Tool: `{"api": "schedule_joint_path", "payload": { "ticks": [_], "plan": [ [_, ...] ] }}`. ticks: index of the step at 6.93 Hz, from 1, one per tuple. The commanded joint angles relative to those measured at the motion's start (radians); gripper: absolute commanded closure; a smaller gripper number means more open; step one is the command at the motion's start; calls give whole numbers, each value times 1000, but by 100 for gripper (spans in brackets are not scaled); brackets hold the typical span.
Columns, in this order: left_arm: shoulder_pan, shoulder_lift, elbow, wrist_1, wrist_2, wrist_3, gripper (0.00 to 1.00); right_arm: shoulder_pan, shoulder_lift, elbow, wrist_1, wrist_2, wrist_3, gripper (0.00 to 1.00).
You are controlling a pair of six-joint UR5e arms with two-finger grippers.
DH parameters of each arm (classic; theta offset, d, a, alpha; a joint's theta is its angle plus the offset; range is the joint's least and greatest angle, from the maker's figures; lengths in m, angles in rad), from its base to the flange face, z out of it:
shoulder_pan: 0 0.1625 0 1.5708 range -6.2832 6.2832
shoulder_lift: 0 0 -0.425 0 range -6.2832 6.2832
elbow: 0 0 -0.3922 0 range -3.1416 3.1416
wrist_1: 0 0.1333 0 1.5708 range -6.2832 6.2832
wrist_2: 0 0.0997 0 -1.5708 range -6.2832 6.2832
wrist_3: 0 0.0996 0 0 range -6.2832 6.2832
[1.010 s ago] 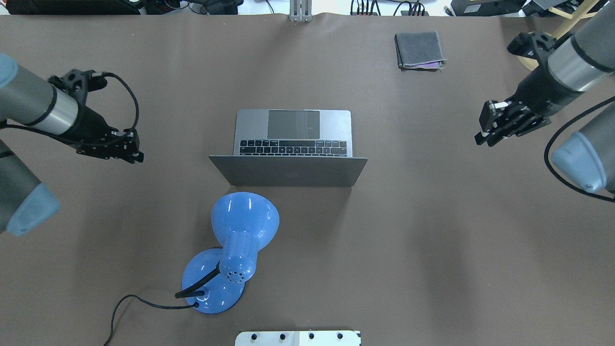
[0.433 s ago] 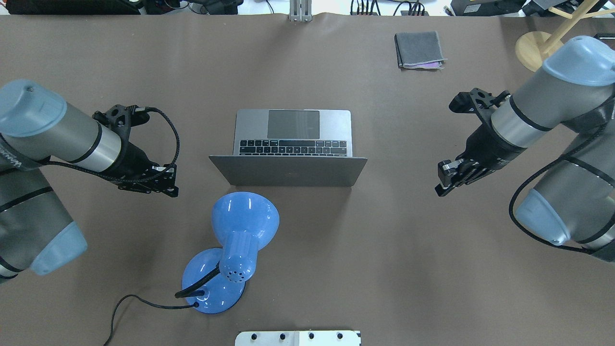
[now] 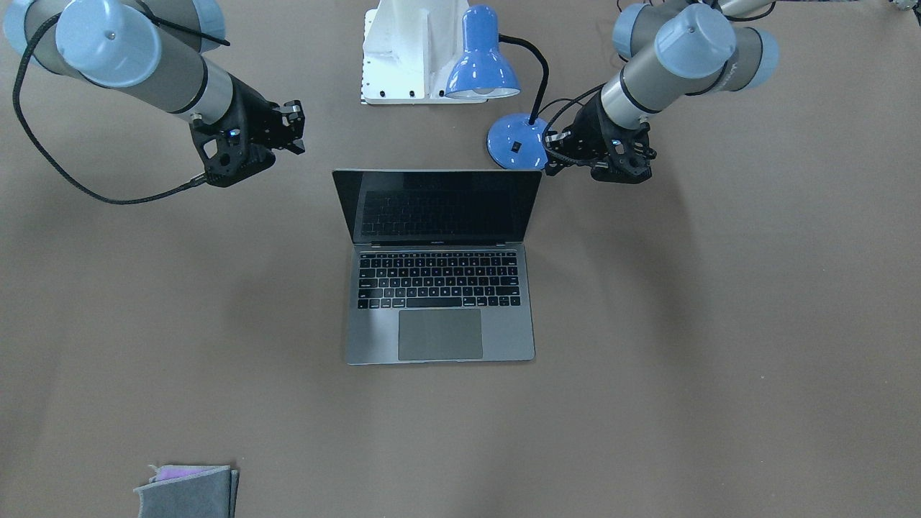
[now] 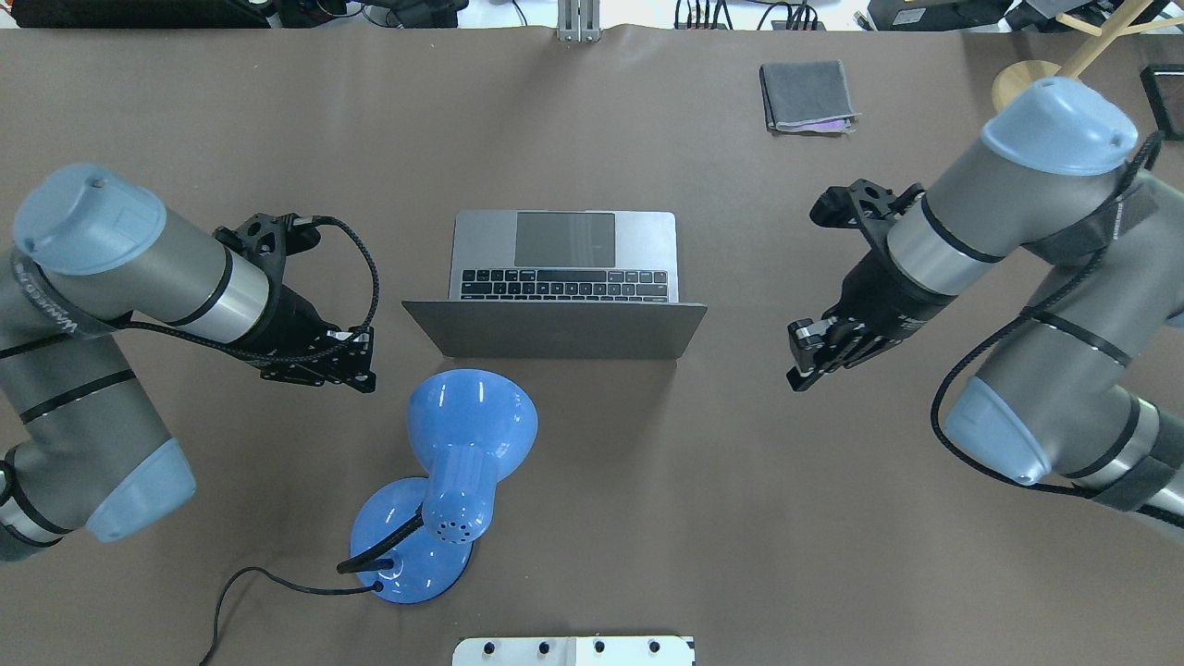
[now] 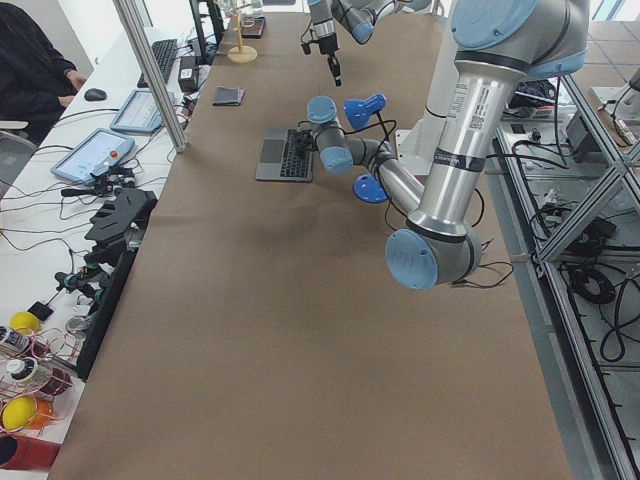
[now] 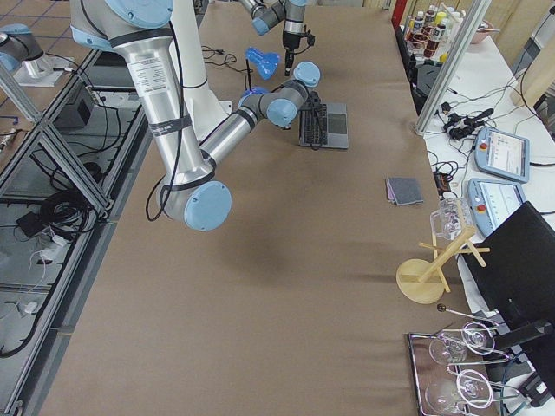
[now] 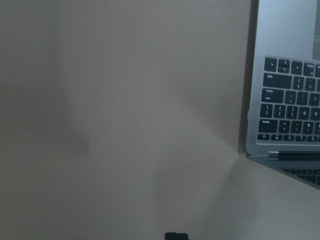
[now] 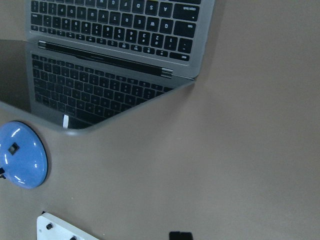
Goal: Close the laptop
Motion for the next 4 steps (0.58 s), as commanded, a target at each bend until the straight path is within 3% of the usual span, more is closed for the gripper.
{"api": "schedule_joint_path", "payload": {
  "ticks": [1,4],
  "plan": [
    [13,-59,27,2,2,-37,100,-26,98,-54,-1,-39,33,100],
    [18,-134,72,3,2,-49,100,-31,185,-114,0,-59,67,100]
  ]
}}
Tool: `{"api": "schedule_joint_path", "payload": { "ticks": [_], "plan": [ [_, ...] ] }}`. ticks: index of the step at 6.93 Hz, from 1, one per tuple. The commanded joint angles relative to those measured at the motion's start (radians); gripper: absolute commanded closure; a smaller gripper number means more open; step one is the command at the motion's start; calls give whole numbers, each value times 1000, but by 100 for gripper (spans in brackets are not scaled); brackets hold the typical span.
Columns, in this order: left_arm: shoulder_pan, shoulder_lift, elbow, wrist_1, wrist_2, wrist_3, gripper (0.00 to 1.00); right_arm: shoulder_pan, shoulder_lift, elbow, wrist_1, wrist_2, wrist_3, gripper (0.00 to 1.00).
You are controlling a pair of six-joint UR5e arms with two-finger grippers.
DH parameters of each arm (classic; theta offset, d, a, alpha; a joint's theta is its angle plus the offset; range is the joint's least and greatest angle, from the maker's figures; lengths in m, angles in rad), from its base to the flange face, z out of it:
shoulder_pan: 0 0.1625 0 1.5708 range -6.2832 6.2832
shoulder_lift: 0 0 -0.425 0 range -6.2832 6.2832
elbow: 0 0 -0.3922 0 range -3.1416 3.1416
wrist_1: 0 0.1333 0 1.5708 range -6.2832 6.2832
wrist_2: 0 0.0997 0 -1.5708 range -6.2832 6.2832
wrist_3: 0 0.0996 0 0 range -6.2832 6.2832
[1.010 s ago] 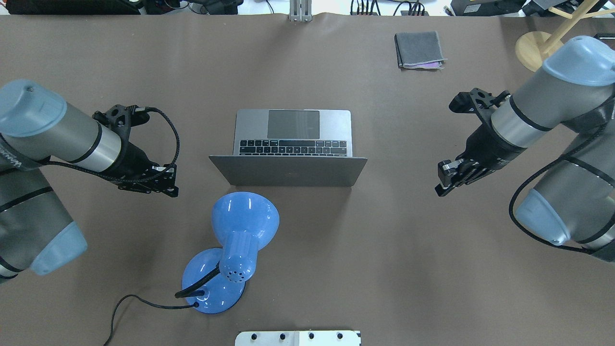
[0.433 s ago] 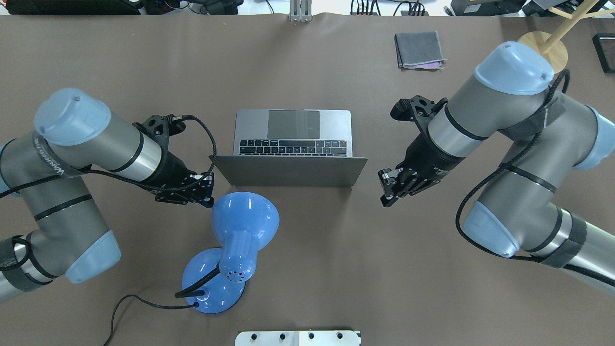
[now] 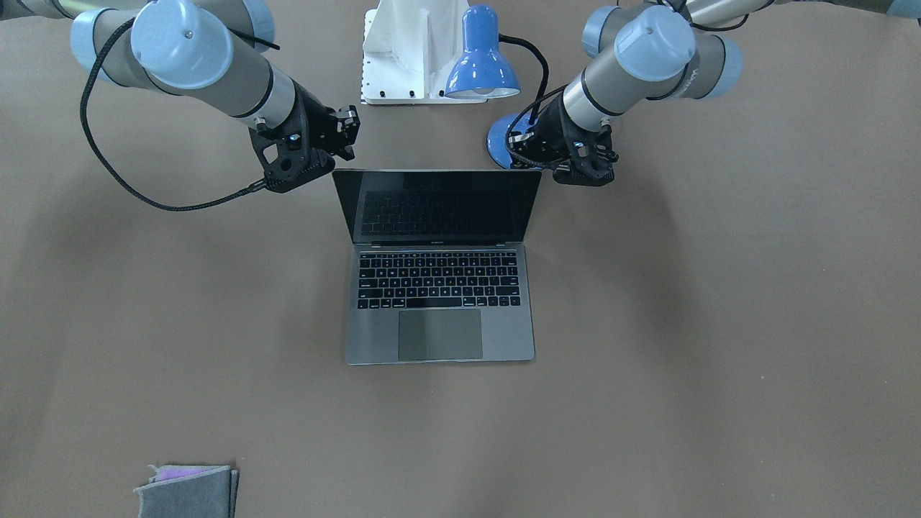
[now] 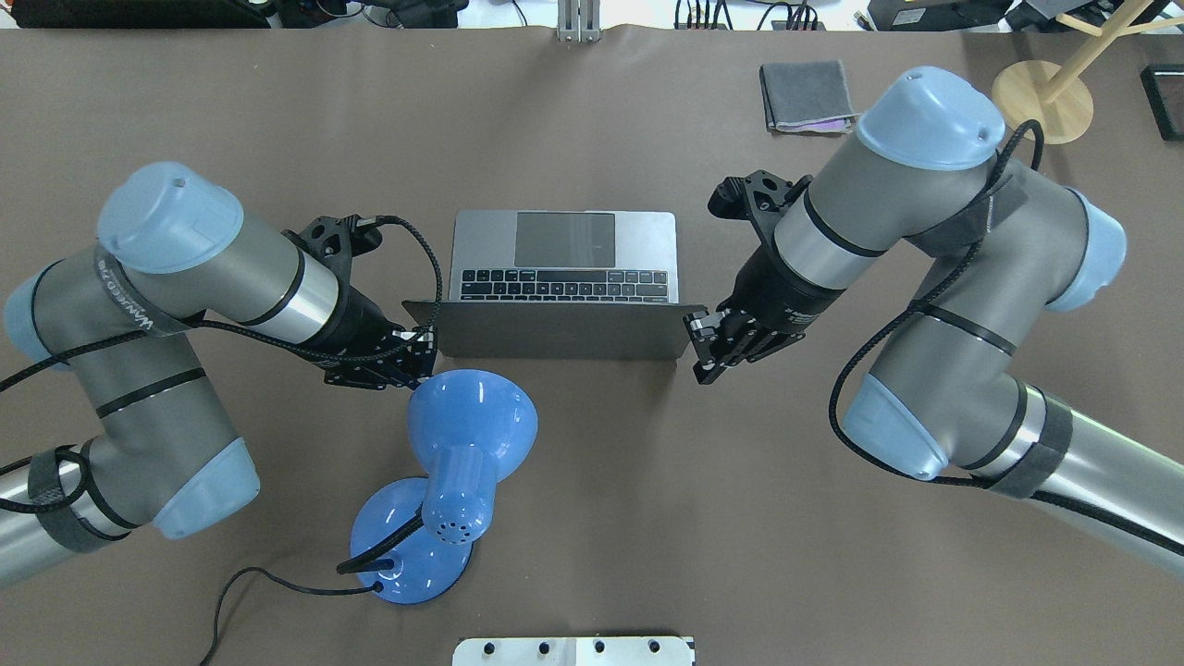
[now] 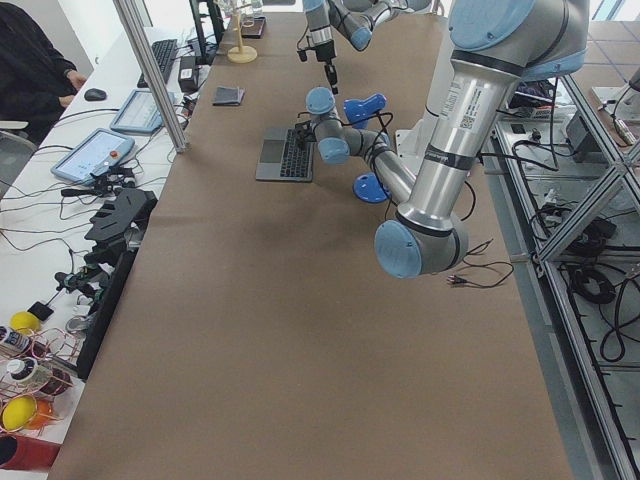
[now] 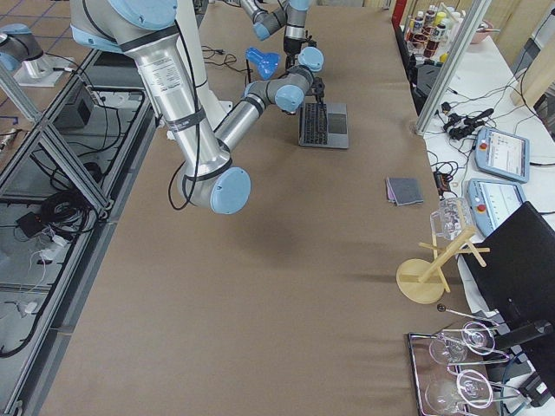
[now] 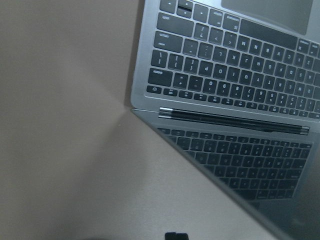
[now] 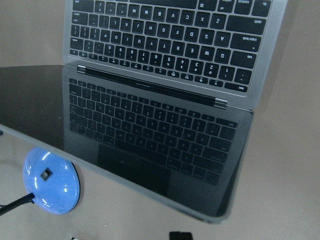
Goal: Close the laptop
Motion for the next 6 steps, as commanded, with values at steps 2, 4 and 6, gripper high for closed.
{"api": "schedule_joint_path", "payload": {
  "ticks": [2,4,6],
  "plan": [
    [2,-52,37,1,0,-17,100,-1,124,-159,96,-62,62,100],
    [-8,-107,79,1,1,-17,100,0,142,-202,163,-88,110,100],
    [-31,-185,171,-11,55,-9,100,44,146,-208,163,-86,112,100]
  ]
}}
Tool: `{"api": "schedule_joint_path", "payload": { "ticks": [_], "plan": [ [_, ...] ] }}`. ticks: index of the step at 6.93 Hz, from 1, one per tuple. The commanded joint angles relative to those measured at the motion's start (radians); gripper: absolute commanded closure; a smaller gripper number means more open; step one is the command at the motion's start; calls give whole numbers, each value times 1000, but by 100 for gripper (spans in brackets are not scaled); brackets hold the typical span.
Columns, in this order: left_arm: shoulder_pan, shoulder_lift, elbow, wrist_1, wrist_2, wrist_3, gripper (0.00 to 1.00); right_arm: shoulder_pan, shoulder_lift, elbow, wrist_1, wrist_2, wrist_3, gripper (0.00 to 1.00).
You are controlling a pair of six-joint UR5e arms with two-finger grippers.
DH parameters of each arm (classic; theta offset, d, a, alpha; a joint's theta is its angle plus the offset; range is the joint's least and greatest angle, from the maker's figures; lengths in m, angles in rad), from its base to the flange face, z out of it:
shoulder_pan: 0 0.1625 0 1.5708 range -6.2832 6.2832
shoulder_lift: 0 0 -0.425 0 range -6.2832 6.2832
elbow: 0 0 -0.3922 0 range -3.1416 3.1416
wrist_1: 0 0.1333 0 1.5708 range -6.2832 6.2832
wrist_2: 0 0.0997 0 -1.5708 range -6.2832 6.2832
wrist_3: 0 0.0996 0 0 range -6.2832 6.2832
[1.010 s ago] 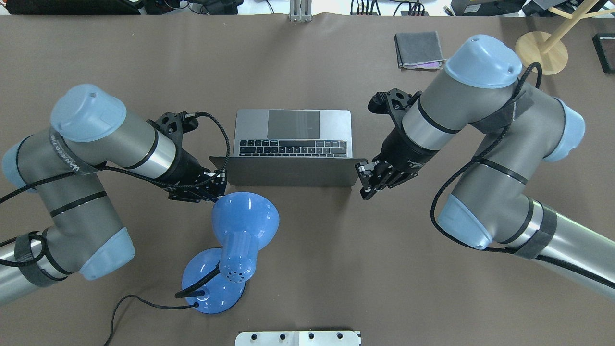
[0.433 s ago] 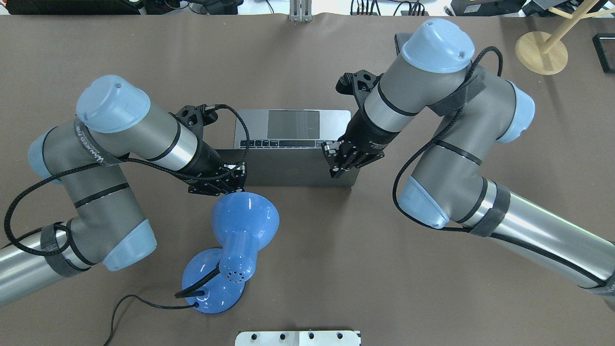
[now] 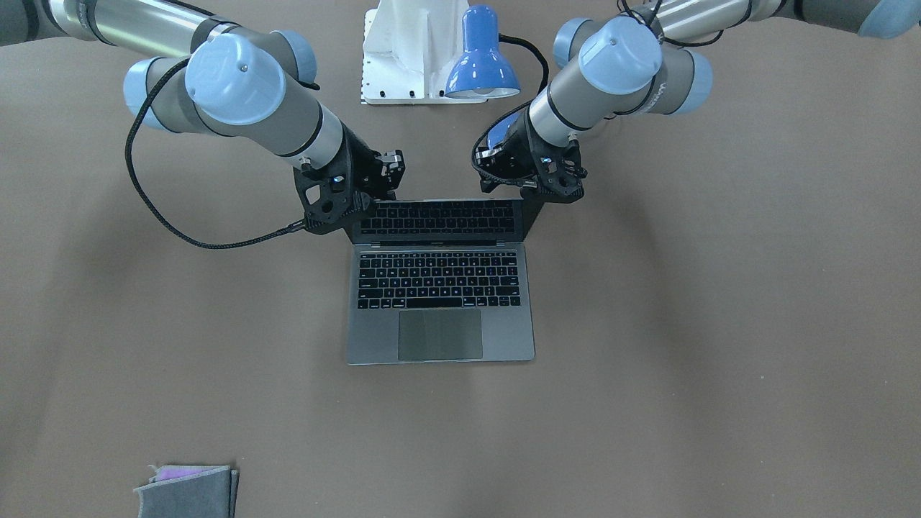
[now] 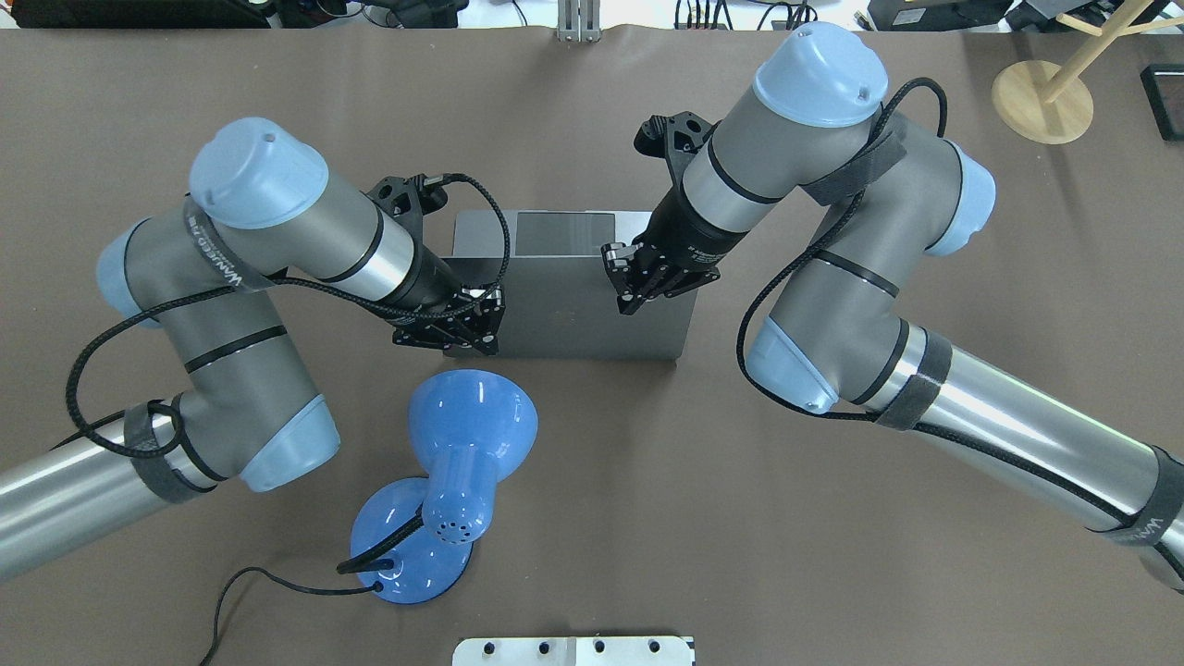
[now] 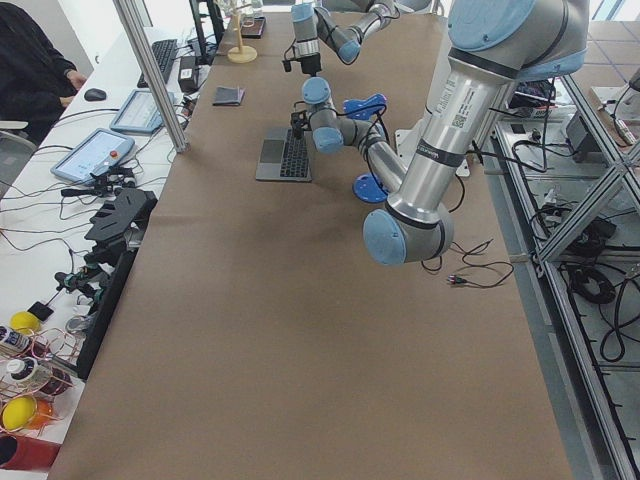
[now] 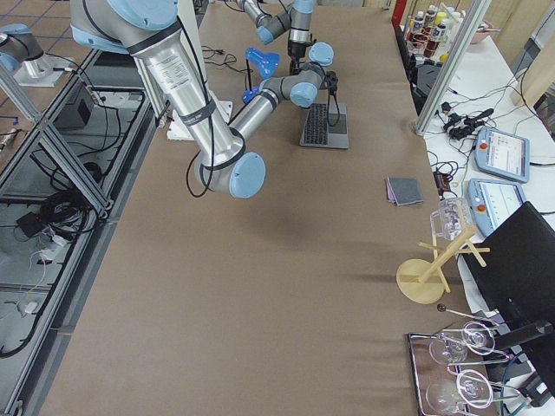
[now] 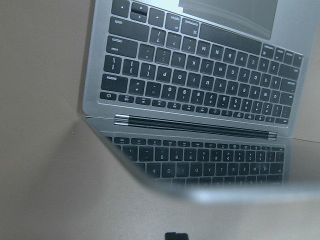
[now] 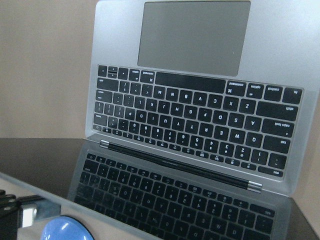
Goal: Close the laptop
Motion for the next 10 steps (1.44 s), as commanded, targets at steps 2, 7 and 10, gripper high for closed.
{"api": "schedule_joint_path", "payload": {
  "ticks": [2,7,10],
  "plan": [
    [-65,-80,116,-10,21,15,100,42,29,-56,5,-16,0,100],
    [-102,-147,329,-115,24,46,100,59,178,-329,92,-82,2,100],
    [-102,-193,445,-162,93,53,100,59,244,-508,208,-102,2,100]
  ]
}}
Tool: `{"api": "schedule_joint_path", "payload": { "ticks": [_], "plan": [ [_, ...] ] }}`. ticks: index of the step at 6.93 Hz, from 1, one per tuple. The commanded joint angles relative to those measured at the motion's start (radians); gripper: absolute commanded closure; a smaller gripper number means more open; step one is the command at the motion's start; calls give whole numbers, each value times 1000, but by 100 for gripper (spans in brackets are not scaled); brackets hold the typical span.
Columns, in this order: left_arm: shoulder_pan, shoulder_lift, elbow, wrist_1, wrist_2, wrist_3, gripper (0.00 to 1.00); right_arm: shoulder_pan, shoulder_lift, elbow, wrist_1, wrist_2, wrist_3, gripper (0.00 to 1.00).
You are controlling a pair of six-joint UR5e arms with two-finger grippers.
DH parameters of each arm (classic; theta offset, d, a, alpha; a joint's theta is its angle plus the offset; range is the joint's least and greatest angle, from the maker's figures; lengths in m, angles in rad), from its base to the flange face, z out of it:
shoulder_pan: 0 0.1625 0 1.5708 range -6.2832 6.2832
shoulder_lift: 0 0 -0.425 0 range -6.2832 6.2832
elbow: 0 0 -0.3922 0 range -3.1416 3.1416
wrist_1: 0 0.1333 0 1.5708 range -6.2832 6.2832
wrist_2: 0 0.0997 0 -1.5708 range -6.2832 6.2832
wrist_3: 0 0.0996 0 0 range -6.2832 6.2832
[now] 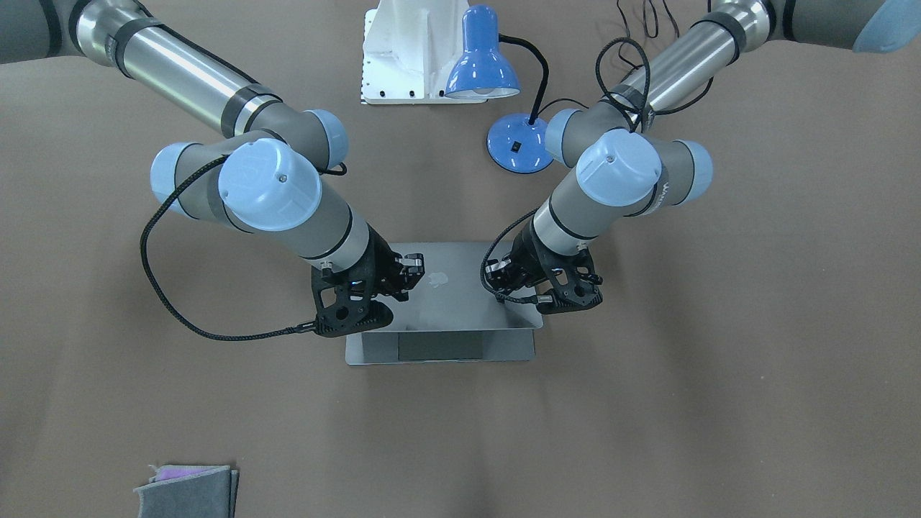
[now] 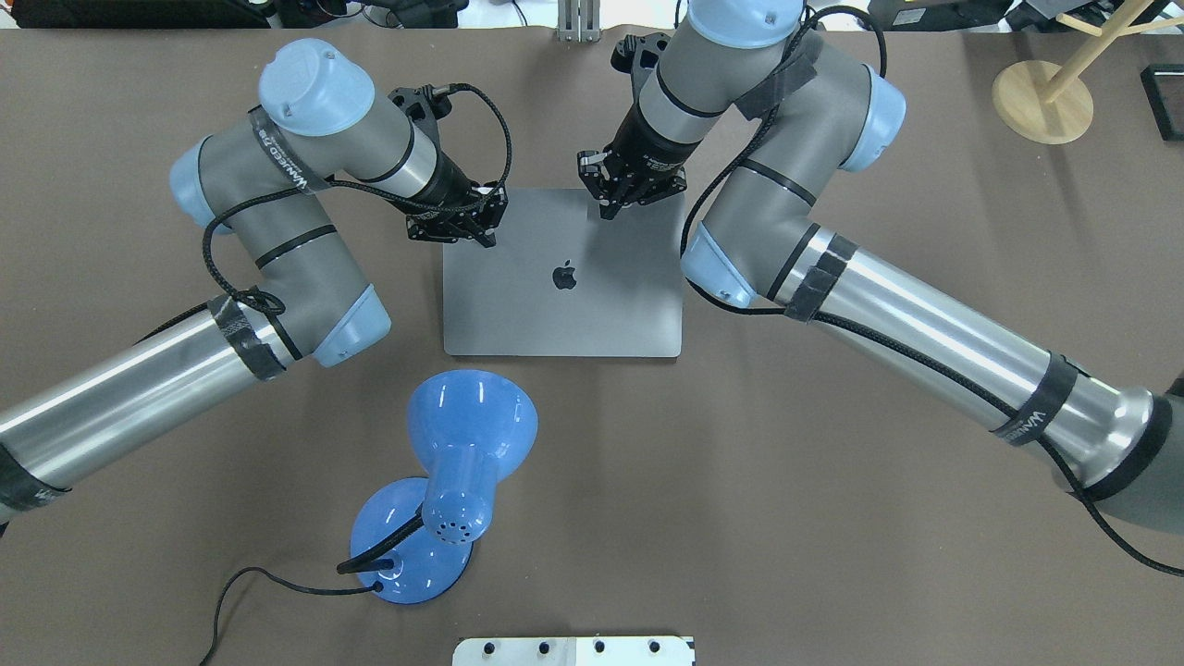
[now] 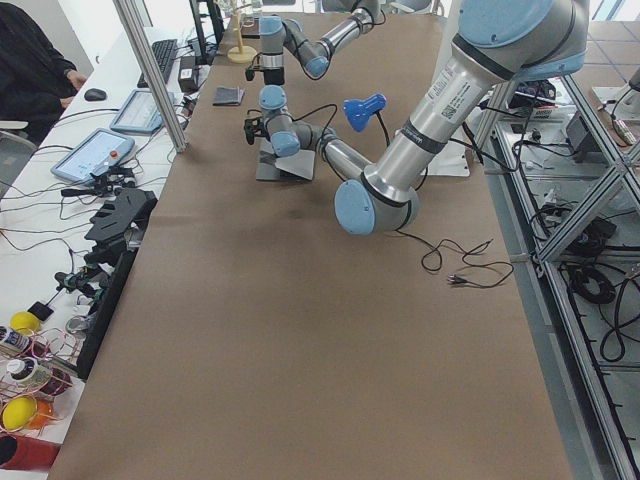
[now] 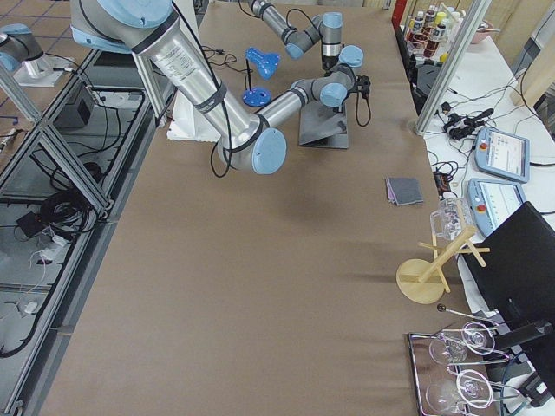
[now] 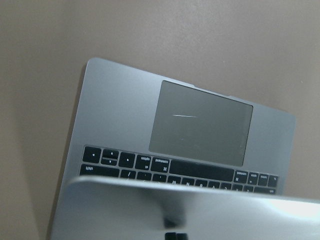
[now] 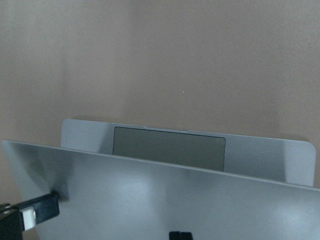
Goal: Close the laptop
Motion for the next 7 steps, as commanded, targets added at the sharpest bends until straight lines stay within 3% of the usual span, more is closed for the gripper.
{"api": "schedule_joint_path", "payload": {
  "ticks": [1,7],
  "plan": [
    [1,-29,62,-10,14,12,100,-4,26,-123,67,-28,0,100],
    [6,-46,143,-37,44,18,100,-22,32,-181,81,-38,0,100]
  ]
}}
